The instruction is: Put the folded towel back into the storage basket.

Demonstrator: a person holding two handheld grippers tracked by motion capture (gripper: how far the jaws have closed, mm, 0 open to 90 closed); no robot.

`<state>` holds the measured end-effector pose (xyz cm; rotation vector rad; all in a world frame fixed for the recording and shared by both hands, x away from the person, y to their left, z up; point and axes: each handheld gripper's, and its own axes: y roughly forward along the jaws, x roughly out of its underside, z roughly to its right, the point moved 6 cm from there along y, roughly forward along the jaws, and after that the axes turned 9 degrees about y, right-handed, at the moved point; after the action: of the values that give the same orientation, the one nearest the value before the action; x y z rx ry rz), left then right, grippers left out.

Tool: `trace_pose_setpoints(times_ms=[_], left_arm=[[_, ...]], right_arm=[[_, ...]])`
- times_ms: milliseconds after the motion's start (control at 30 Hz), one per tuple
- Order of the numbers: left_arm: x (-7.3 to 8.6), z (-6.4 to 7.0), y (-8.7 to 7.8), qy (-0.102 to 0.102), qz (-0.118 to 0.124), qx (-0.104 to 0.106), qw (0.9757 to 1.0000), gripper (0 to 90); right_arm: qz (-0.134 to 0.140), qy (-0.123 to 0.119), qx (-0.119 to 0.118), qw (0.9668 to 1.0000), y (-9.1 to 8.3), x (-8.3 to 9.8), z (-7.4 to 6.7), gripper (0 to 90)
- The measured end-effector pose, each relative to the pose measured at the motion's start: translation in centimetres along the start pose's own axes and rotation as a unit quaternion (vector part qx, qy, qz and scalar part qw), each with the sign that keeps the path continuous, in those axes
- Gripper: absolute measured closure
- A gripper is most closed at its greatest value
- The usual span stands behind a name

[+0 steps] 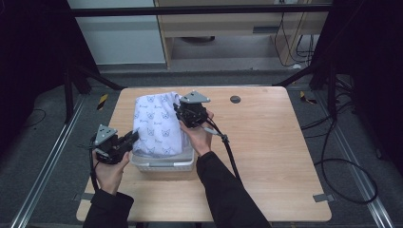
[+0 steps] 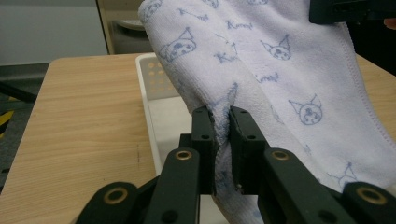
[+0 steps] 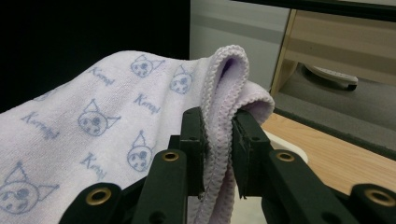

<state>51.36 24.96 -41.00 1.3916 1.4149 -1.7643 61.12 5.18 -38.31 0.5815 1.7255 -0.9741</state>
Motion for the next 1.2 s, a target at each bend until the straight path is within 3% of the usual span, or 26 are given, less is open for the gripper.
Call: trace_pose_setpoints(times_ms=[1200], left_arm=[[3.5,0.3,3.9,0.022,-0.070,-0.009,0.9973,80.6]], right_arm=[[-0.053,0.020,0.024,0.9981,3.6,5.1,1.9,75.7]])
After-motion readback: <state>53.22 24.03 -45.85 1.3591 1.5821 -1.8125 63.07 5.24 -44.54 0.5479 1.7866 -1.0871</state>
